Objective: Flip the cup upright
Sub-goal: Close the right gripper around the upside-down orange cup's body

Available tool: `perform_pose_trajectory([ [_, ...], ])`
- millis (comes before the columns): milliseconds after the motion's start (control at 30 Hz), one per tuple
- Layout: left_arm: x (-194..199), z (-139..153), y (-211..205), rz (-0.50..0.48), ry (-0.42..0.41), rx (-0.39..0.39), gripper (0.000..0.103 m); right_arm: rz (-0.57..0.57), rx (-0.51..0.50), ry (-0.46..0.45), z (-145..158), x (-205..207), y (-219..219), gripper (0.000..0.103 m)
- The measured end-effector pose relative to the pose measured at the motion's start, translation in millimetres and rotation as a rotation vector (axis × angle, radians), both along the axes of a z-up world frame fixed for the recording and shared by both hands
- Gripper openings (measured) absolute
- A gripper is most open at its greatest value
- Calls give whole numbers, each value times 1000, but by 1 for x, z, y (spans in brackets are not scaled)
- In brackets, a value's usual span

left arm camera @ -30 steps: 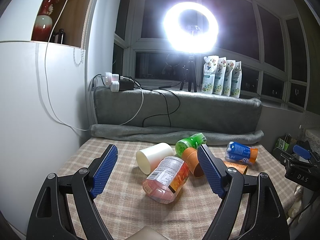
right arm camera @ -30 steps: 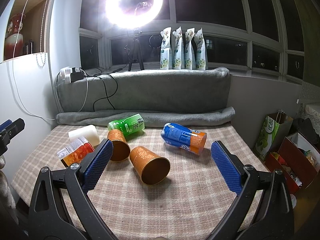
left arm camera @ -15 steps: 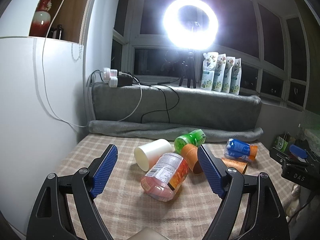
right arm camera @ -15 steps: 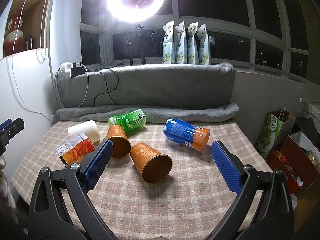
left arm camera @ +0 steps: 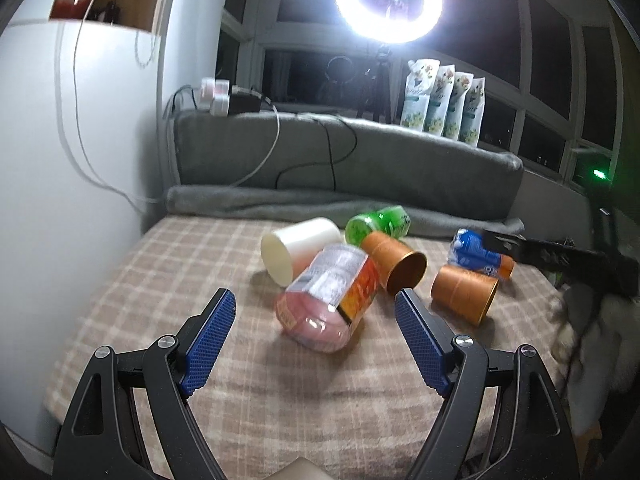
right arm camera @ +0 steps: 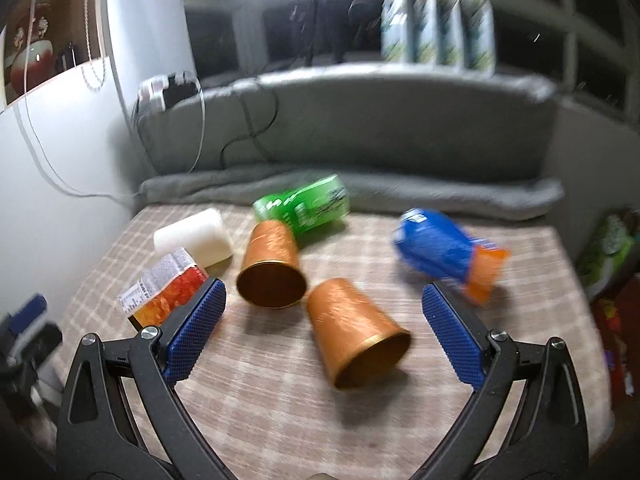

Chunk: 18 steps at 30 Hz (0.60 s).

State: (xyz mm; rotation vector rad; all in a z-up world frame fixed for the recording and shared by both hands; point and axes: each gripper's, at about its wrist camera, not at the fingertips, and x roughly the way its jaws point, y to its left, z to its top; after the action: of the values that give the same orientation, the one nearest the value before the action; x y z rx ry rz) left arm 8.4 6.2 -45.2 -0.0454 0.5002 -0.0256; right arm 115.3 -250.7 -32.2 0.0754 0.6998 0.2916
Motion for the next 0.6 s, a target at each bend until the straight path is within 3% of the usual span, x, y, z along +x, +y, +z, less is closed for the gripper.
perform_pose_trajectory([
  [267,1,-11,21,33,44,-8,82,102,55,228,-18,78,32,100],
  [600,1,-12,33,65,65,-90,82,164,-4,460,-48,145,72,91],
])
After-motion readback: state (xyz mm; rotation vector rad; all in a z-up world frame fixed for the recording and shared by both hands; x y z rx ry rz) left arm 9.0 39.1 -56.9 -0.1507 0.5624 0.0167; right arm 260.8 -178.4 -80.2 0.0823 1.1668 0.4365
